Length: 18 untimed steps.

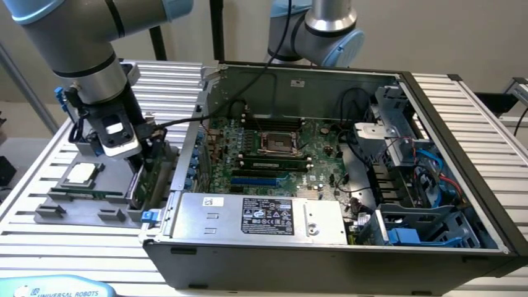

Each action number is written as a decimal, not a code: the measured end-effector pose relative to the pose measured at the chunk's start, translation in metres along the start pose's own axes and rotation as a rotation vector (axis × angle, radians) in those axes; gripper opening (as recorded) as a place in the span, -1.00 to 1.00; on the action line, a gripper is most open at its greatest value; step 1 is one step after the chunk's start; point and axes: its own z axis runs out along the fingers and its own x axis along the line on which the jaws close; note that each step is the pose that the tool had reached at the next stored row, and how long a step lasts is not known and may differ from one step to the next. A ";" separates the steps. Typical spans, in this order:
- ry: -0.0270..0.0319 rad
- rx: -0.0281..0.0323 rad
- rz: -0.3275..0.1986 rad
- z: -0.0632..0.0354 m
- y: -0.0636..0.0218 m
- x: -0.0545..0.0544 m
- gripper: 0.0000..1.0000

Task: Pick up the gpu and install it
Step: 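Pick up the gpu and move the gpu toward the slot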

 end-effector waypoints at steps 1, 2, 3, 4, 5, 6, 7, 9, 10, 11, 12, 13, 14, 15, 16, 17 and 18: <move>-0.0002 0.0007 0.009 0.0000 0.0000 0.000 -0.47; -0.0004 0.0015 0.020 0.0000 0.0000 0.000 -0.47; -0.0007 0.0024 0.031 0.0000 0.0001 0.000 -0.47; -0.0010 0.0031 0.040 0.0000 0.0001 0.000 -0.47; -0.0011 0.0033 0.043 0.0000 0.0000 0.000 -0.47; -0.0010 0.0034 0.043 0.0000 0.0000 0.000 -0.47; -0.0010 0.0034 0.043 0.0000 0.0000 0.000 -0.47; -0.0010 0.0034 0.043 0.0000 0.0001 0.000 -0.47; -0.0011 0.0034 0.043 0.0000 0.0001 0.000 -0.47; -0.0009 0.0035 0.043 -0.0009 0.0001 0.000 -0.47; -0.0011 0.0032 0.043 -0.0032 0.0002 0.000 -0.47; -0.0010 0.0028 0.043 -0.0070 0.0003 0.000 -0.47; -0.0009 0.0023 0.042 -0.0119 0.0004 -0.001 -0.47; -0.0009 0.0019 0.041 -0.0162 0.0005 -0.001 -0.47; -0.0010 0.0015 0.040 -0.0208 0.0006 -0.002 -0.47; -0.0008 0.0013 0.039 -0.0253 0.0007 -0.002 -0.47; -0.0008 0.0011 0.038 -0.0298 0.0008 -0.002 -0.47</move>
